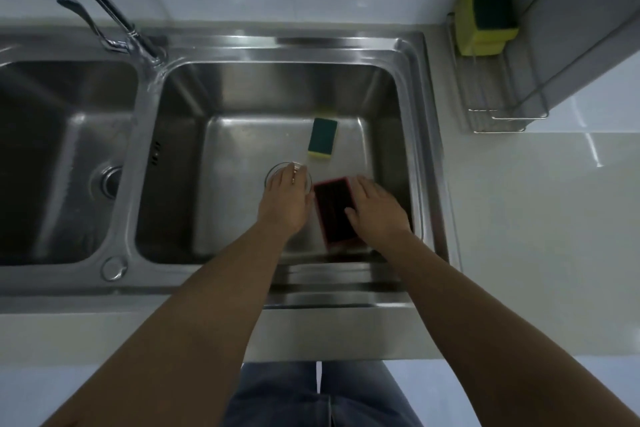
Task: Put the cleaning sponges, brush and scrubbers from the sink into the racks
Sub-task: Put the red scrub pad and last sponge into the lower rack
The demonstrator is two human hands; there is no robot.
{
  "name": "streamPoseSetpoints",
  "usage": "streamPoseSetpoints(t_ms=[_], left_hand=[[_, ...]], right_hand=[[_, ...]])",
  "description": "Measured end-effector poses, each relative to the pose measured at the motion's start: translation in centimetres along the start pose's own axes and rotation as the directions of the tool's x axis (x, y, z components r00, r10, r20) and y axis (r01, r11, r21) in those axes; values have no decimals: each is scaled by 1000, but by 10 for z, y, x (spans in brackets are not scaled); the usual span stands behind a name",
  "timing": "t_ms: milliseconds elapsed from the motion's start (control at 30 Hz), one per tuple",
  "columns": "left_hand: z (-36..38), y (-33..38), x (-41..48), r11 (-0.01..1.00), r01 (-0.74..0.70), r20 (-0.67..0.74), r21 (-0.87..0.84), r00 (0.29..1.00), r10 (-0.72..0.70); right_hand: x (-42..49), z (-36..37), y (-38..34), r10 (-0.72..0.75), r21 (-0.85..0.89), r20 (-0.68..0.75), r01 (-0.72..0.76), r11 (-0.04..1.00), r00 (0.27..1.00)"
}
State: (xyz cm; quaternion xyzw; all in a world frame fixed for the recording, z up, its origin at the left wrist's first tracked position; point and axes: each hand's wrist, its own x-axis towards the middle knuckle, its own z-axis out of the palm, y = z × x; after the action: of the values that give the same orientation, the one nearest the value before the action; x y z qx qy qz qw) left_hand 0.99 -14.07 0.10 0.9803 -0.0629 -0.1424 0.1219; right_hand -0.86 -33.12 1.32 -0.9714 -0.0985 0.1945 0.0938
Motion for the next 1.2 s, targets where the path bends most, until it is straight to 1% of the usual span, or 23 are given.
streamPoseSetpoints(t_ms=[67,133,200,400,467,533,600,633,667,733,767,800,867,933,1000,1100,1200], left_hand=[[6,-8,7,1000,3,8,-8,1000,-3],[13,-14,18,999,11,25,-31,1000,-10],[22,-18,32,997,32,51,-66,998,-28],[34,-14,79,994,33,61,-109,998,-27],[36,-9,96,991,42,59,-126,998,-34],[39,-3,113,987,26,14,-160,1000,-24],[46,2,128,975,5,-30,-222,999,-11],[52,5,137,968,6,-23,-251,1000,-12],[57,6,145,966,18,-2,-258,1000,-19],[64,10,159,951,93,20,-295,996,-91],[66,12,163,954,111,3,-278,993,-115],[69,12,165,964,97,-26,-246,994,-107],[69,12,163,969,98,-30,-225,994,-108],[70,4,158,941,191,20,-279,981,-193],[65,-6,149,933,264,12,-246,963,-270],[49,-15,122,944,236,-21,-232,969,-247],[28,-22,88,961,159,-109,-228,976,-187]], right_hand=[[10,12,-9,58,-17,133,-56,998,989],[19,23,-17,113,-70,244,-98,993,963],[28,34,-23,149,-74,294,-133,988,944],[47,42,-28,175,2,245,-181,983,954],[50,42,-24,195,50,192,-208,977,962],[51,42,-16,246,92,121,-257,962,962],[51,45,-9,279,114,70,-286,952,958],[52,48,-7,282,120,52,-287,950,958],[53,50,-6,282,127,39,-285,950,958],[55,54,-5,288,141,23,-289,947,957],[56,56,-5,298,144,20,-298,944,954],[58,57,-5,308,144,22,-308,940,951],[59,59,-5,317,150,28,-317,936,948],[58,59,-5,314,156,29,-314,936,949],[57,57,-5,315,145,28,-315,938,949],[50,46,-6,330,162,33,-331,930,943],[37,23,-13,315,192,6,-310,931,949]])
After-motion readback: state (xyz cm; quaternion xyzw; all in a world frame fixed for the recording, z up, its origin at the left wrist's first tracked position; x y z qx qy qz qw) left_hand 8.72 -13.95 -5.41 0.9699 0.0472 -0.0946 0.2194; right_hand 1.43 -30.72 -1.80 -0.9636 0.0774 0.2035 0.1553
